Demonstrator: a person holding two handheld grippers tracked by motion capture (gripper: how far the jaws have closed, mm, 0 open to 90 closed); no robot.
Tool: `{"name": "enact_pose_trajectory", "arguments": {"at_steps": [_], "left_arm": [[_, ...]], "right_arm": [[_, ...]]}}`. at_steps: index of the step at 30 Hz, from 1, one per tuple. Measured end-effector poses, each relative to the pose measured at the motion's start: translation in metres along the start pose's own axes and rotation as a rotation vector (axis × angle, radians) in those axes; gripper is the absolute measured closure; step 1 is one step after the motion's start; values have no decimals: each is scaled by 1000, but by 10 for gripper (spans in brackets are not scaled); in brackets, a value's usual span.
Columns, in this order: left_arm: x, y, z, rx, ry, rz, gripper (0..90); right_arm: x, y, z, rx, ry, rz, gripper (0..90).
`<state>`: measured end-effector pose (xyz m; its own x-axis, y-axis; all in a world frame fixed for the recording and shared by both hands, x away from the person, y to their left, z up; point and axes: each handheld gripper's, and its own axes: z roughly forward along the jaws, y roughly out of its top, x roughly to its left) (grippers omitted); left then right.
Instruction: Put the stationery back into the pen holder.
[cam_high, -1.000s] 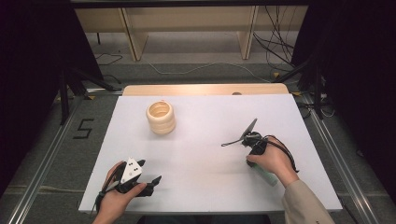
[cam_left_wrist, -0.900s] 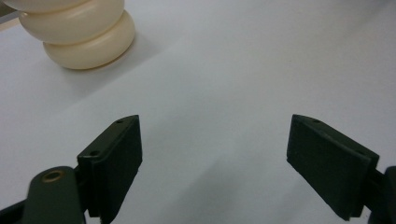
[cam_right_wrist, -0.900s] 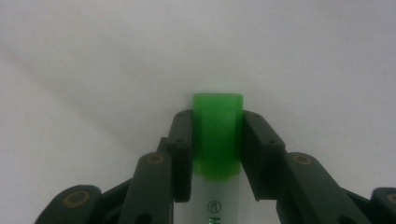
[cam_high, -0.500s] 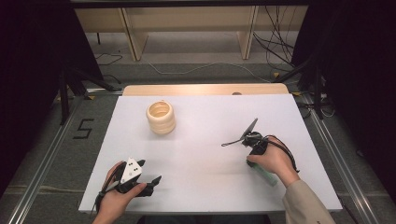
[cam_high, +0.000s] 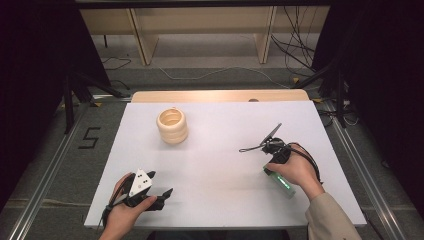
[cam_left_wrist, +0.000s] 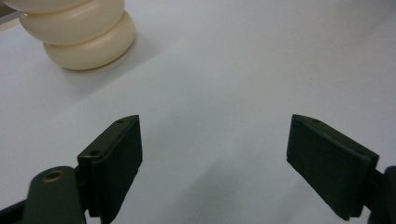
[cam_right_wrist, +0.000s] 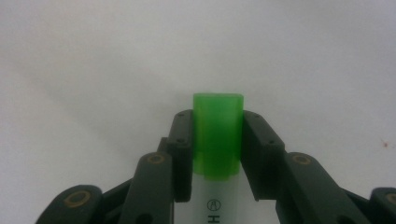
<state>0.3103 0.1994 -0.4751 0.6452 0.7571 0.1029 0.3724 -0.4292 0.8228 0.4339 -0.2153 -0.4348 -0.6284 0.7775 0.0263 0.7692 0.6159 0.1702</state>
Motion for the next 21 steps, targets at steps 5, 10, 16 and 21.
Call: {"name": "enact_pose_trajectory", "arguments": {"at_steps": [5,10,16,21], "left_arm": [[0,0,0,-3,0,-3,182],[0,0,0,-2,0,-2,182],[0,0,0,-3,0,-2,182],[0,0,0,-2,-1,-4,182]], "right_arm": [[0,0,-6,-40,10,0,673],[1,-1,-11,-73,12,-14,673],[3,0,-16,-128,30,-24,673],[4,0,-20,-171,36,-26,673]]}}
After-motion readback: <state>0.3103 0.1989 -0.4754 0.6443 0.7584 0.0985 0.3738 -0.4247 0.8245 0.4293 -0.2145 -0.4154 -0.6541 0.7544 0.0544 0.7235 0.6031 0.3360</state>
